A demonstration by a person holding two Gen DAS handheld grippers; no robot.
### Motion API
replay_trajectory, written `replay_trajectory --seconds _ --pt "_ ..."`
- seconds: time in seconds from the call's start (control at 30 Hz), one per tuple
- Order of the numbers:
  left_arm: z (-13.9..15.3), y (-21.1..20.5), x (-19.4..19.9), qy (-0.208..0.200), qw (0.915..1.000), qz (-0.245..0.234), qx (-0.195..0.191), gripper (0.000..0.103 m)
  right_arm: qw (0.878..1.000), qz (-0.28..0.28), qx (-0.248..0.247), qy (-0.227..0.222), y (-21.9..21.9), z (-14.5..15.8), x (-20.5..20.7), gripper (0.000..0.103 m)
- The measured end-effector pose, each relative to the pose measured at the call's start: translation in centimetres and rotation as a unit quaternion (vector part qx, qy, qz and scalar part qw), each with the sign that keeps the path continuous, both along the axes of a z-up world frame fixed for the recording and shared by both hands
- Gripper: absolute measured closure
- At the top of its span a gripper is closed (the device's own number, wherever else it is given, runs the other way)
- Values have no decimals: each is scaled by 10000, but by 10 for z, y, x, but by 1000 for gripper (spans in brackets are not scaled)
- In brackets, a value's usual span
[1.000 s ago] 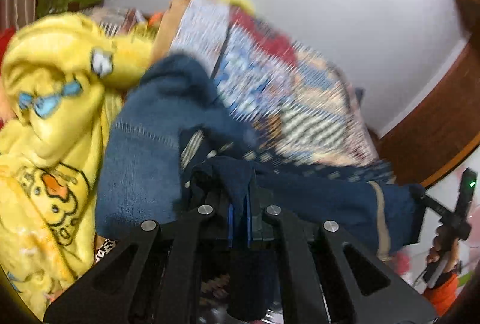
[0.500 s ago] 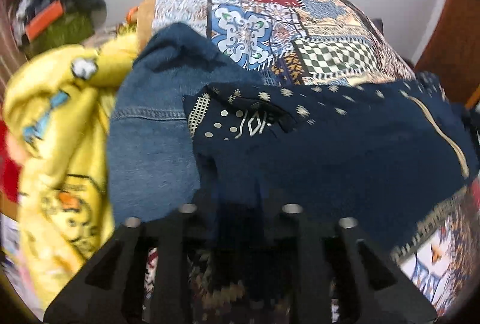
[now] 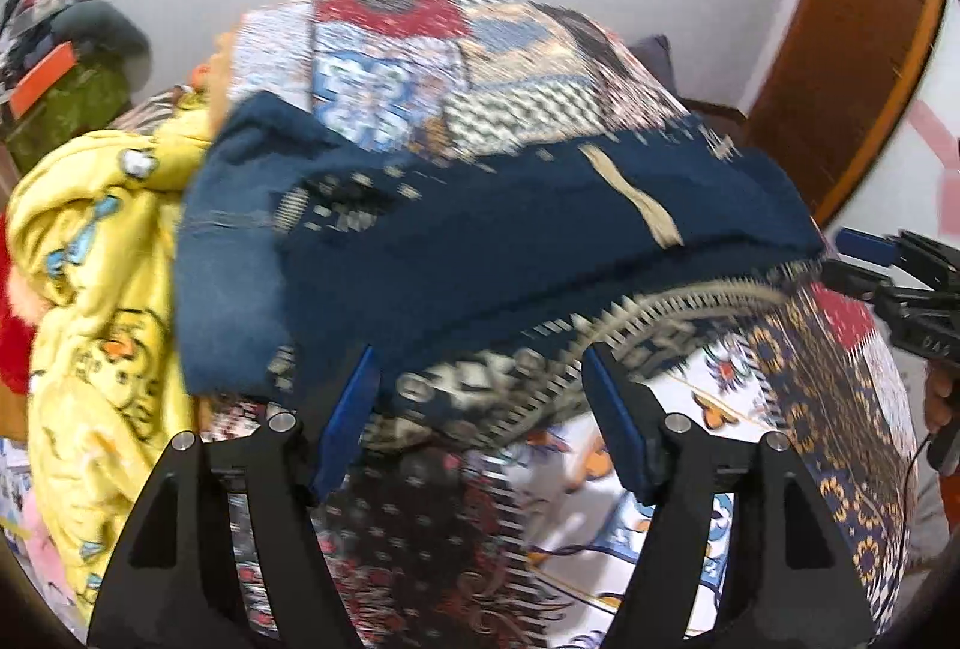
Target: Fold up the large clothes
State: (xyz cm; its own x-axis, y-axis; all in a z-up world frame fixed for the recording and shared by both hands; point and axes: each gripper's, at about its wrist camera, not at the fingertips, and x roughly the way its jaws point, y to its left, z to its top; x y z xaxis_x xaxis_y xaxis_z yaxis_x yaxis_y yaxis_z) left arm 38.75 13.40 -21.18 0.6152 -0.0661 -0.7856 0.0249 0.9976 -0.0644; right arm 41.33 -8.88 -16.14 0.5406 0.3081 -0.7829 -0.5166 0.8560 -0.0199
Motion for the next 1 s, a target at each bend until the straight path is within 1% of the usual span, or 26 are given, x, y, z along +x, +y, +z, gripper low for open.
replay_trajectory --seconds 0.07,0.13,0.23,0.27,0.33,0.37,0.43,0.47,0.5,0.57,0.63,0.7,0.8,0.9,0.93,1.0 --pt "-10 -9 6 22 9999 -20 148 34 9999 85 -17 75 12 -10 2 54" --pt "-23 -12 17 64 9994 94 318 34 9998 122 -92 118 23 -20 6 54" --pt "-37 -7 38 168 9967 316 728 34 9992 115 -352 156 38 -35 16 54" --pt "-38 -3 44 155 9968 349 708 34 9990 80 -416 160 41 -39 21 54" --pt "-34 8 50 64 9983 339 471 34 9991 115 -413 49 45 -39 28 54" --pt "-31 14 56 -7 9986 362 396 33 9987 149 -457 -145 48 -36 32 54" --pt "-25 21 69 -65 9985 362 405 31 9970 250 -575 -442 53 -30 43 53" --pt "-22 25 80 -84 9983 391 428 29 9963 322 -627 -495 56 -28 52 51" --pt "-19 29 92 -97 9979 436 472 29 9958 358 -670 -507 61 -25 67 51" --pt "-14 36 115 -104 9956 599 718 29 9954 259 -770 -514 67 -21 88 51" --pt "-5 44 135 -136 9924 793 933 29 9935 -41 -936 -650 73 -12 115 52" --pt "11 53 153 -277 9890 1014 1040 29 9910 -283 -978 -868 76 0 125 52" --pt "33 60 157 -577 9822 1284 1245 29 9860 -638 -857 -1277 75 20 127 51" --pt "49 66 148 -745 9812 1341 1169 29 9820 -778 -691 -1579 69 34 116 51" --pt "52 67 143 -789 9819 1329 1095 29 9823 -769 -624 -1587 67 36 113 50" --pt "53 67 134 -816 9841 1282 920 29 9867 -623 -479 -1425 66 34 107 48"
